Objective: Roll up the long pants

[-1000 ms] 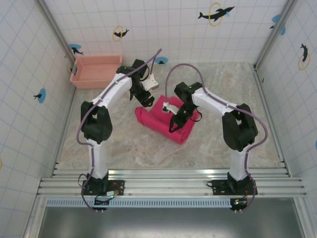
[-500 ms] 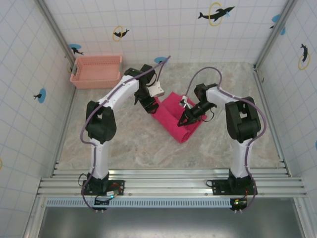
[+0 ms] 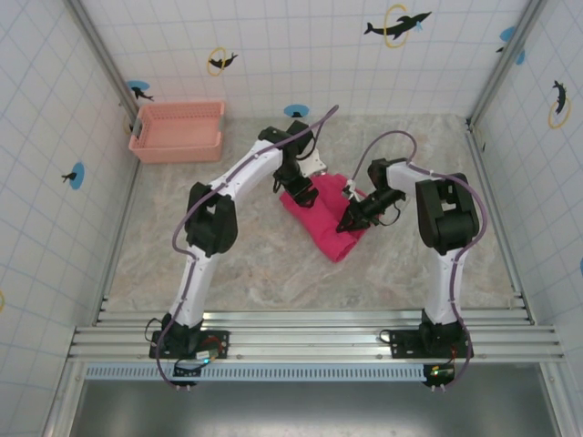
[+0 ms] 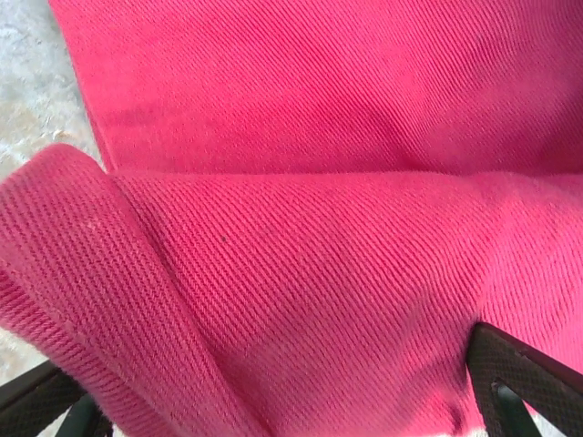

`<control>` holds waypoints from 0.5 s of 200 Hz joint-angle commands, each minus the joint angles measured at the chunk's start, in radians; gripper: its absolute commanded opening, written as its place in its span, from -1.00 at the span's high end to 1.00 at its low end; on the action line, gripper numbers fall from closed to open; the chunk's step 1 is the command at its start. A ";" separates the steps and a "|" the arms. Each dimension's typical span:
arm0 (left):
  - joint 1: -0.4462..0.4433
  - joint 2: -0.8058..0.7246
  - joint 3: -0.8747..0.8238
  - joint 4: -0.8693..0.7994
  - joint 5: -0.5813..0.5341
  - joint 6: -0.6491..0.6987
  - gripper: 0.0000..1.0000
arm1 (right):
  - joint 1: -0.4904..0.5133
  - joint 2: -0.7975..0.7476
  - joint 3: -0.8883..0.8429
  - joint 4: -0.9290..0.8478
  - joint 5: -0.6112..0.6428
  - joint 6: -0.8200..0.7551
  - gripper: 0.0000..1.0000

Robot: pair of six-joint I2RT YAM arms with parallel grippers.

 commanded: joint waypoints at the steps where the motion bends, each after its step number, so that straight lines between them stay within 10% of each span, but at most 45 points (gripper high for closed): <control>1: 0.003 0.089 0.043 0.024 0.041 -0.082 -0.95 | -0.006 0.034 -0.008 0.037 0.250 0.024 0.91; 100: 0.003 0.192 0.031 -0.002 0.008 -0.165 -0.95 | 0.207 -0.433 0.032 -0.038 0.901 -0.075 -0.03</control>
